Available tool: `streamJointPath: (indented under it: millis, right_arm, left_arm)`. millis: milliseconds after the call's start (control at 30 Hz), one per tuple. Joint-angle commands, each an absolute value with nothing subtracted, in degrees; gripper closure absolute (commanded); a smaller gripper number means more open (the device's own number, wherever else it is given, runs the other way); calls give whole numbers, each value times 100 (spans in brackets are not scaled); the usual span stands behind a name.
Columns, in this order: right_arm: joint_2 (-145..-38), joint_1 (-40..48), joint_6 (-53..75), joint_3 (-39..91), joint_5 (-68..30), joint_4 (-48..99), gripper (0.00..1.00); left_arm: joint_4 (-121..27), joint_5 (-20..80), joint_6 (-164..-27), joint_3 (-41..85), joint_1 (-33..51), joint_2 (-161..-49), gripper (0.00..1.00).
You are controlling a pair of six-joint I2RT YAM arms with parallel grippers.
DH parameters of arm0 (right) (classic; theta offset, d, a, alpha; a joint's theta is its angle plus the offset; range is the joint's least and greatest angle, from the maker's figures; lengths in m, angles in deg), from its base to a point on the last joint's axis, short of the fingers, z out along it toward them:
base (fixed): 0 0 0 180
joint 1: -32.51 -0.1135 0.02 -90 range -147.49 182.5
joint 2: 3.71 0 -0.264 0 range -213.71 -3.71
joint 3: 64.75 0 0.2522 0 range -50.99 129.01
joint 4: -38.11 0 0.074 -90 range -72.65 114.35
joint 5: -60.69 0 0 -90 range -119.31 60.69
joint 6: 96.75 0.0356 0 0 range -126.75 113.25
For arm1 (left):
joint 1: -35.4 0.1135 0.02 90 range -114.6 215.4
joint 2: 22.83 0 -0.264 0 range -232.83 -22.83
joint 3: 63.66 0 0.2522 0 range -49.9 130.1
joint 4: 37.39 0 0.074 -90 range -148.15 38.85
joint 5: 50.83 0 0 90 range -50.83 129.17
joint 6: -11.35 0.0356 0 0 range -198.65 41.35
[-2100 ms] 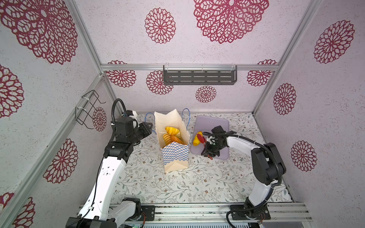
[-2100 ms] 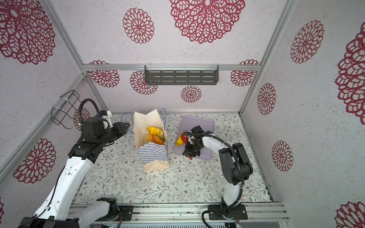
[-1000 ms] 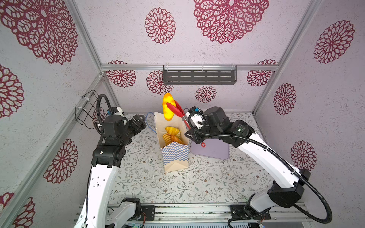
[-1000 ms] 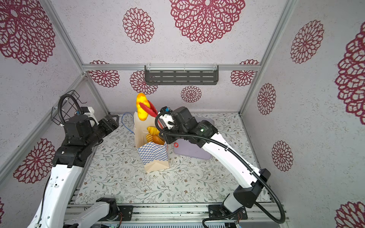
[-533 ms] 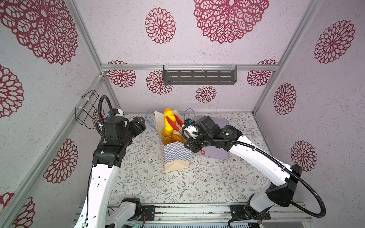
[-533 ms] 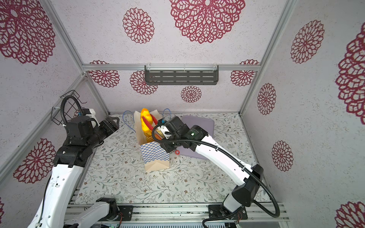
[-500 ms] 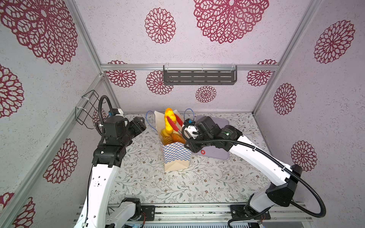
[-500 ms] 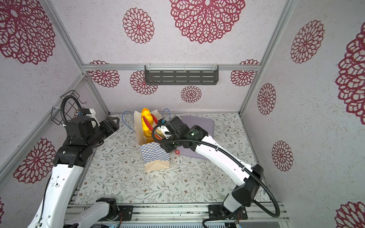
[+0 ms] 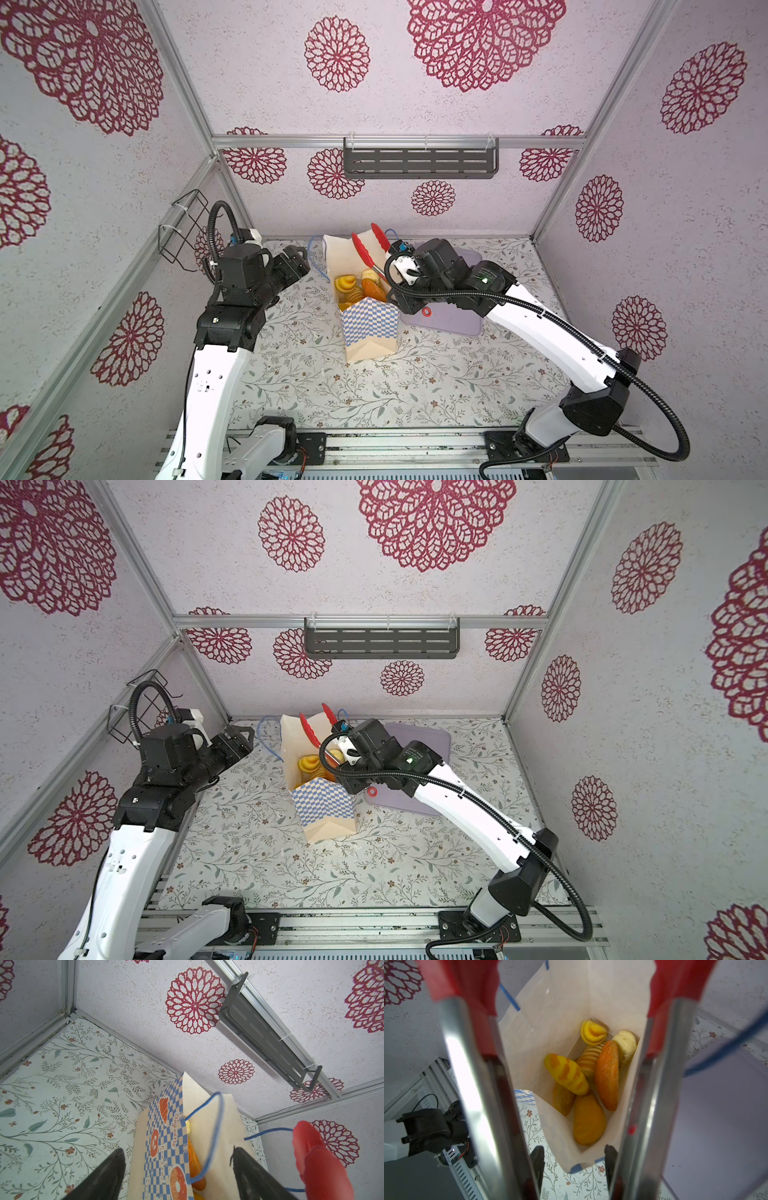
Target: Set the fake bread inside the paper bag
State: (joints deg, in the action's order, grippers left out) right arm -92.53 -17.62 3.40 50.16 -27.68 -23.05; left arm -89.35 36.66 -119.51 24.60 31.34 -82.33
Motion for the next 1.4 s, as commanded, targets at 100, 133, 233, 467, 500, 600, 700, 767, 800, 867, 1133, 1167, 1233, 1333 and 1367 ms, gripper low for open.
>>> streamJointPath:
  millis: [100,133,233,467,500,600,700,767,800,867,1133,1167,1233,1333,1367]
  right_arm:
    - [-8401,-705,738,5020,-3418,-1569,52]
    - [-8273,-424,844,4807,-3389,-1480,52]
    - [-7852,524,1052,3941,-3417,-1222,52]
    - [-7735,2785,1547,1748,-2982,-1034,54]
    - [-7747,3021,1589,1445,-2931,-928,54]
    - [-7878,3528,1623,714,-2890,-632,55]
    - [-8083,3674,1601,317,-2988,-451,55]
    - [-8276,3707,1570,230,-2997,-454,54]
    - [-8348,3715,1581,213,-3024,-457,54]
    - [-8487,3721,1592,175,-3061,-448,53]
    - [-8911,3734,1689,-20,-3132,-301,53]
    - [-8946,3740,1702,-54,-3143,-282,53]
    - [-8982,3743,1706,-110,-3133,-240,51]
    - [-8989,3751,1724,-197,-3091,-181,49]
    - [-8983,3747,1732,-232,-3088,-162,48]
  left_arm:
    - [-8937,3702,-11726,2581,3258,-8195,4]
    - [-8927,3702,-11720,2586,3288,-8198,2]
    - [-8865,3726,-11698,2561,3367,-8206,3]
    - [-8483,3735,-11674,2224,3480,-8230,3]
    - [-8418,3735,-11688,2173,3487,-8232,3]
    - [-8205,3715,-11697,2036,3522,-8248,3]
    - [-8076,3708,-11701,1947,3561,-8316,3]
    - [-8051,3654,-11717,1910,3599,-8393,3]
    - [-8038,3624,-11730,1890,3609,-8429,3]
    - [-7932,3575,-11769,1769,3634,-8483,3]
    - [-7699,3607,-11902,1256,3739,-8489,3]
    - [-7692,3628,-11909,1218,3758,-8459,3]
    - [-7673,3683,-11912,1149,3783,-8419,3]
    - [-7674,3794,-11910,1084,3820,-8353,3]
    - [-7673,3826,-11907,1070,3841,-8329,3]
